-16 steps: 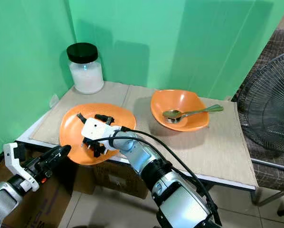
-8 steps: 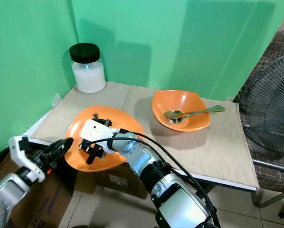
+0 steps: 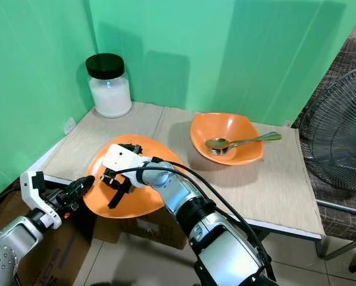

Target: Setting the table

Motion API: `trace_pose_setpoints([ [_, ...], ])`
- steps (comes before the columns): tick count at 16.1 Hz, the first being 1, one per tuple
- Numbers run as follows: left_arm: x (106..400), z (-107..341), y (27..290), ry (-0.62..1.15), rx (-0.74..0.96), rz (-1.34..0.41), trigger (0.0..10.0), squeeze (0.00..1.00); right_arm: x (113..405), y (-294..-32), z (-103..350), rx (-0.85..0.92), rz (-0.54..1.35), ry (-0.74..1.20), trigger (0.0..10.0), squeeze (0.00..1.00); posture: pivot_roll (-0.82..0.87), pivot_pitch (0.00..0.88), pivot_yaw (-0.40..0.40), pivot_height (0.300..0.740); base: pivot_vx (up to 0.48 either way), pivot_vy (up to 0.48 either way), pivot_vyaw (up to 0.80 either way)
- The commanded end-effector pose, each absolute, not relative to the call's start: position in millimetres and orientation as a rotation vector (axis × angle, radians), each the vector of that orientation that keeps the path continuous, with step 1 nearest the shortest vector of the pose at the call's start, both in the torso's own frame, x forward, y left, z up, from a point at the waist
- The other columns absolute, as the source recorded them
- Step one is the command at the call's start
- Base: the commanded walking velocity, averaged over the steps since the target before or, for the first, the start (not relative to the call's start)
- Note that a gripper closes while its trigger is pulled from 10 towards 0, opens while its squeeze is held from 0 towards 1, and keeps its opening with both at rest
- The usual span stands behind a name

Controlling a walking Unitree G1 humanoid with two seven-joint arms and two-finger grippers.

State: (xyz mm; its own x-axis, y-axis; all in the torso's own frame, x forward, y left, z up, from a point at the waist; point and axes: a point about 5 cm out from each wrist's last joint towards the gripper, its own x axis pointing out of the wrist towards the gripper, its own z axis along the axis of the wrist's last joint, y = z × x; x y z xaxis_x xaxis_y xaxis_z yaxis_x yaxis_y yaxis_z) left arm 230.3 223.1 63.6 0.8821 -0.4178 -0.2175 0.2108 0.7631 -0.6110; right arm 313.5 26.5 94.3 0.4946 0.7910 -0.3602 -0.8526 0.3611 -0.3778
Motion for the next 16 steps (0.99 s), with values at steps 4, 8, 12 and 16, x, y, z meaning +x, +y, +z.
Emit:
trace_pose_setpoints([
  [4, 225.8, 56.8, 224.7, 0.427, -0.633, -0.355, 0.0, 0.00, 322.0, 24.6, 105.5, -0.556, 1.036, 0.085, 10.0, 0.00, 0.14, 0.000, -0.029, 0.740, 0.000, 0.000, 0.00],
  [8, 220.9, 55.1, 222.8, 0.480, -0.660, -0.386, 0.0, 0.00, 326.8, 20.4, 115.7, -0.534, 1.026, 0.057, 10.0, 0.00, 0.14, 0.000, -0.028, 0.740, 0.000, 0.000, 0.00],
  [12, 223.9, 52.6, 228.5, 0.495, -0.685, -0.314, 0.0, 0.00, 330.4, 17.2, 127.7, -0.488, 1.019, 0.017, 10.0, 0.00, 0.13, 0.000, -0.019, 0.740, 0.000, 0.000, 0.00],
  [16, 228.0, 52.7, 231.8, 0.490, -0.690, -0.278, 0.0, 0.00, 329.8, 17.1, 132.2, -0.462, 1.010, 0.000, 10.0, 0.00, 0.13, 0.000, -0.015, 0.740, 0.000, 0.000, 0.00],
])
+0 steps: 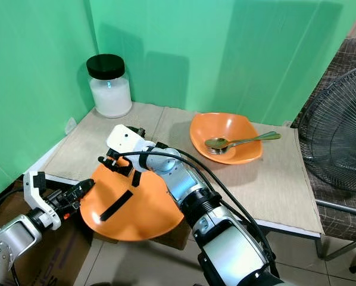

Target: Setting the table

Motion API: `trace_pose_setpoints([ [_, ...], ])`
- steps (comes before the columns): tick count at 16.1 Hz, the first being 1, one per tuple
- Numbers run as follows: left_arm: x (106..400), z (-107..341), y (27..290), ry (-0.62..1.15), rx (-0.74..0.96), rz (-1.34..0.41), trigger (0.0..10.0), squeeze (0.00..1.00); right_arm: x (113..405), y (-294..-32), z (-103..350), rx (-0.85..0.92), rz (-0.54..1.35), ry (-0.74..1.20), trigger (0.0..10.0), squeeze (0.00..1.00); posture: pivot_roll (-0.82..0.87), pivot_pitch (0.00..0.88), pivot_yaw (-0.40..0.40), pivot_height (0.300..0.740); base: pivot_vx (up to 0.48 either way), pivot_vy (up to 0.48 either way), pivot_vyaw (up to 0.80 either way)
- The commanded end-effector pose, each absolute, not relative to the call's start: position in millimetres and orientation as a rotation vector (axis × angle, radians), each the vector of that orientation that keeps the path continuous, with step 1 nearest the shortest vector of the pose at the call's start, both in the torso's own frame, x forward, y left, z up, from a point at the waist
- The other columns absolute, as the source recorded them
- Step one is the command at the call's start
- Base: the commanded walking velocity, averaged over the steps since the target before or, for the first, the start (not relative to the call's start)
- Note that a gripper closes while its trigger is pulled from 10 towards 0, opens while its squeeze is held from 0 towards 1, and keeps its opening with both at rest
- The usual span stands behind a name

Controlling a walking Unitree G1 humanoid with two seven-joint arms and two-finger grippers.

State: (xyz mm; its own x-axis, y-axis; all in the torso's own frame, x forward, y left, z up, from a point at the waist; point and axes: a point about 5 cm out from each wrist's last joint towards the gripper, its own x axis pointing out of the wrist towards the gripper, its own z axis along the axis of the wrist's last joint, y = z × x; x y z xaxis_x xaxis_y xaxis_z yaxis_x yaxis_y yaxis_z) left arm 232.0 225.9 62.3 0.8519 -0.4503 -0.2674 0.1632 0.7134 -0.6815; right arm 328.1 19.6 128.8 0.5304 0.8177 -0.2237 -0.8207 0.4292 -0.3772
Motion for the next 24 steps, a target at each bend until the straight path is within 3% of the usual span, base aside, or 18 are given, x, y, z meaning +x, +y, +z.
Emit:
trace_pose_setpoints([
  [1, 229.4, 54.7, 233.0, 0.476, -0.696, -0.271, 0.0, 0.00, 329.9, 17.4, 133.9, -0.452, 1.012, -0.005, 10.0, 0.00, 0.13, 0.000, -0.017, 0.740, 0.000, 0.000, 0.00],
  [12, 236.7, 95.3, 271.9, 0.172, -0.768, -0.106, 0.0, 0.00, 324.5, 16.1, 139.5, -0.402, 1.053, -0.013, 10.0, 0.00, 0.13, 0.000, -0.027, 0.740, 0.000, 0.000, 0.00],
  [17, 247.0, 128.2, 272.9, -0.013, -0.814, -0.128, 0.0, 0.00, 335.3, -0.5, 159.0, -0.111, 0.953, 0.005, 10.0, 0.00, 0.13, 0.000, -0.030, 0.740, 0.000, 0.000, 0.00],
  [24, 251.2, 161.1, 258.4, -0.138, -0.826, -0.289, 0.0, 0.00, 354.9, -33.9, 188.5, 0.165, 0.822, 0.009, 10.0, 0.00, 0.14, 0.000, -0.038, 0.740, 0.000, 0.000, 0.00],
])
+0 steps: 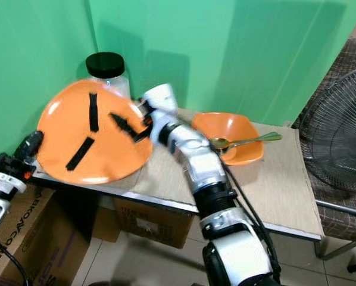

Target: Setting the table

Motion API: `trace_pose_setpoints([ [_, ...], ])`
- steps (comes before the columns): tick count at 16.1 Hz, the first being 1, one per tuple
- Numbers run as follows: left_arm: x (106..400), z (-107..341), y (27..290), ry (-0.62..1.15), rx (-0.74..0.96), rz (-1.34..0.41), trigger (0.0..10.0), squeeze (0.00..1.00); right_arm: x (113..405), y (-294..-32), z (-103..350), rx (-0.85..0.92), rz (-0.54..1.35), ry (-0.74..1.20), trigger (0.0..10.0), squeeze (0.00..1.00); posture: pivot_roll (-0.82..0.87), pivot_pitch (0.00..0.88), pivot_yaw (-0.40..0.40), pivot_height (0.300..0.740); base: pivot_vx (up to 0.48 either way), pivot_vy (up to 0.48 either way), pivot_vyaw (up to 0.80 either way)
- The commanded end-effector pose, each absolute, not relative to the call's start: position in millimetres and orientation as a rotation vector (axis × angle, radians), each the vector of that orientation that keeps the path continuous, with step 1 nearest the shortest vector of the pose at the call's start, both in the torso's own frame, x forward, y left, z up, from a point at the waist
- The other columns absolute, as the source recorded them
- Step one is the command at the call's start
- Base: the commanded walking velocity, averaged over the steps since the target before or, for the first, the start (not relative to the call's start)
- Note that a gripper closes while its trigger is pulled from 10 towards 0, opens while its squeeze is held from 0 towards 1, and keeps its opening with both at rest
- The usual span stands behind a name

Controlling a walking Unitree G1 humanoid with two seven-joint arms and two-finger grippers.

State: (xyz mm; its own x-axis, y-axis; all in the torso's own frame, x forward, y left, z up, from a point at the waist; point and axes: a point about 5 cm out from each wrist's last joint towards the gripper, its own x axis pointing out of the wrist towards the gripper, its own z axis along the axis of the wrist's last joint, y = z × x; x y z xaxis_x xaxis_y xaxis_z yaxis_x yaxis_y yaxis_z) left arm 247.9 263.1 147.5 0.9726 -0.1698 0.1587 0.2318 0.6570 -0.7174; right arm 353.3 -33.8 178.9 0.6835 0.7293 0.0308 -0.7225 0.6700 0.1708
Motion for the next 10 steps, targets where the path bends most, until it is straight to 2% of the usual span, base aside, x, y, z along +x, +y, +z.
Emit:
trace_pose_setpoints([
  [1, 251.8, 173.9, 253.6, -0.175, -0.806, -0.343, 0.0, 0.00, 358.0, -48.8, 193.8, 0.313, 0.794, 0.023, 10.0, 1.00, 0.14, 0.000, -0.040, 0.740, 0.000, 0.000, 0.00],
  [2, 252.1, 176.5, 252.7, -0.183, -0.801, -0.352, 0.0, 0.00, 358.5, -52.2, 195.0, 0.338, 0.790, 0.022, 10.0, 1.00, 0.14, 0.000, -0.040, 0.740, 0.000, 0.000, 0.00],
  [4, 255.7, 193.4, 251.2, -0.236, -0.781, -0.393, 0.0, 0.00, 365.8, -77.2, 205.6, 0.448, 0.713, -0.017, 10.0, 1.00, 0.13, 0.000, -0.037, 0.740, 0.000, 0.000, 0.00],
  [7, 259.8, 206.1, 248.3, -0.264, -0.766, -0.439, 0.0, 0.00, 369.6, -98.6, 213.9, 0.492, 0.666, -0.041, 10.0, 1.00, 0.13, 0.000, -0.028, 0.740, 0.000, 0.000, 0.00],
  [8, 264.4, 213.4, 246.0, -0.276, -0.762, -0.474, 0.0, 0.00, 370.6, -122.7, 217.3, 0.520, 0.621, -0.050, 10.0, 1.00, 0.13, 0.000, -0.025, 0.740, 0.000, 0.000, 0.00],
  [10, 267.7, 216.2, 244.8, -0.275, -0.764, -0.497, 0.0, 0.00, 366.4, -137.8, 217.0, 0.551, 0.619, -0.049, 10.0, 1.00, 0.12, 0.000, -0.009, 0.740, 0.000, 0.000, 0.00],
])
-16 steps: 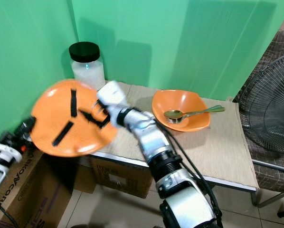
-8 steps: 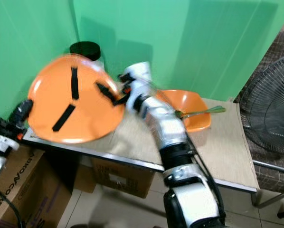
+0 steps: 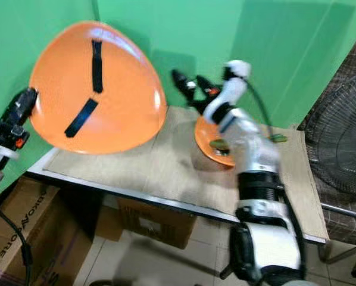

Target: Setting the table

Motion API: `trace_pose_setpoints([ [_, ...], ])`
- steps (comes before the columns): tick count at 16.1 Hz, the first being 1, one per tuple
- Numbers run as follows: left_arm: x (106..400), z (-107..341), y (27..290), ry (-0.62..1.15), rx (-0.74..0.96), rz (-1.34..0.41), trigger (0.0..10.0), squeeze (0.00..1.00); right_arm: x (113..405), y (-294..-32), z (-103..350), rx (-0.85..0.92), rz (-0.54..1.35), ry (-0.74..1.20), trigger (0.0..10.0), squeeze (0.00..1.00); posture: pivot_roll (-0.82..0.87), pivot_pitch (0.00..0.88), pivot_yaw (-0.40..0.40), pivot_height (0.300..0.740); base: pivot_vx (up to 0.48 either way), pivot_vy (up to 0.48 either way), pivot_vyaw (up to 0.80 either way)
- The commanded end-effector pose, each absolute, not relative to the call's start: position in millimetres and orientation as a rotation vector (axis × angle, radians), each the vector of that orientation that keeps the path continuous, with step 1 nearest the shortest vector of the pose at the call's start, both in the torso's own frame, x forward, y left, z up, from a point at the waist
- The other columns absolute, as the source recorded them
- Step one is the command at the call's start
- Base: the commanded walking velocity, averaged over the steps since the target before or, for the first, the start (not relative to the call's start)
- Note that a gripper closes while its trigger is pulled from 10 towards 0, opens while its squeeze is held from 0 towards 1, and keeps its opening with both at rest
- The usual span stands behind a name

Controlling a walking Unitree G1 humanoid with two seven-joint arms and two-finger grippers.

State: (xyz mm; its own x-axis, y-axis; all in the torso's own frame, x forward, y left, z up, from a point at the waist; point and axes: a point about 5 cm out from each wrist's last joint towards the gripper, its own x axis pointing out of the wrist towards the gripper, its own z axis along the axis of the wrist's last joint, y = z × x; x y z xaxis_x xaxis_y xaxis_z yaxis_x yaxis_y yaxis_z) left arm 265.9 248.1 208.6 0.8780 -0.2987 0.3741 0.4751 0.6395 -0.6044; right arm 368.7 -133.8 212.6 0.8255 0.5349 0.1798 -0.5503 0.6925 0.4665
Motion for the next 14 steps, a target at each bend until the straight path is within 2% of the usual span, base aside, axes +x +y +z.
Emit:
trace_pose_setpoints([
  [1, 269.1, 217.6, 243.6, -0.275, -0.769, -0.510, 0.0, 0.00, 362.7, -139.8, 215.9, 0.567, 0.647, -0.042, 10.0, 1.00, 0.12, 0.000, -0.002, 0.740, 0.000, 0.000, 0.00],
  [4, 279.7, 221.6, 231.1, -0.255, -0.805, -0.593, 0.0, 0.00, 336.6, -134.9, 204.4, 0.634, 0.835, -0.002, 10.0, 1.00, 0.10, 0.000, 0.021, 0.740, 0.000, 0.000, 0.00],
  [5, 282.8, 222.4, 228.3, -0.255, -0.818, -0.610, 0.0, 0.00, 331.3, -133.3, 201.0, 0.641, 0.865, 0.000, 10.0, 0.27, 0.10, 0.000, 0.026, 0.740, 0.000, 0.000, 0.00],
  [6, 284.3, 223.2, 226.7, -0.255, -0.824, -0.619, 0.0, 0.00, 329.1, -132.7, 199.4, 0.636, 0.877, 0.002, 10.0, 0.06, 0.10, 0.000, 0.027, 0.740, 0.000, 0.000, 0.00],
  [7, 285.9, 224.2, 224.5, -0.255, -0.832, -0.636, 0.0, 0.00, 326.3, -131.1, 198.4, 0.641, 0.894, 0.008, 10.0, 0.00, 0.09, 0.000, 0.031, 0.740, 0.000, 0.000, 0.00],
  [10, 290.3, 225.6, 218.3, -0.252, -0.861, -0.669, 0.0, 0.00, 319.7, -126.4, 194.9, 0.634, 0.923, 0.038, 10.0, 0.00, 0.09, 0.000, 0.034, 0.740, 0.000, 0.000, 0.00],
  [11, 292.2, 225.1, 216.7, -0.253, -0.873, -0.672, 0.0, 0.00, 319.6, -124.9, 193.4, 0.642, 0.918, 0.046, 9.6, 0.00, 0.09, 0.000, 0.033, 0.740, 0.000, 0.000, 0.00],
  [12, 293.6, 224.6, 213.4, -0.254, -0.889, -0.683, 0.0, 0.00, 321.0, -122.1, 191.8, 0.674, 0.903, 0.050, 1.1, 0.00, 0.10, 0.000, 0.032, 0.740, 0.000, 0.000, 0.00],
  [13, 294.1, 224.5, 211.8, -0.254, -0.893, -0.689, 0.0, 0.00, 321.2, -120.5, 191.2, 0.696, 0.902, 0.053, 0.0, 0.00, 0.10, 0.000, 0.032, 0.740, 0.000, 0.000, 0.00],
  [14, 294.4, 224.6, 211.4, -0.255, -0.896, -0.692, 0.0, 0.00, 320.8, -119.4, 191.0, 0.698, 0.904, 0.056, 0.0, 0.00, 0.10, 0.000, 0.031, 0.740, 0.000, 0.000, 0.00],
])
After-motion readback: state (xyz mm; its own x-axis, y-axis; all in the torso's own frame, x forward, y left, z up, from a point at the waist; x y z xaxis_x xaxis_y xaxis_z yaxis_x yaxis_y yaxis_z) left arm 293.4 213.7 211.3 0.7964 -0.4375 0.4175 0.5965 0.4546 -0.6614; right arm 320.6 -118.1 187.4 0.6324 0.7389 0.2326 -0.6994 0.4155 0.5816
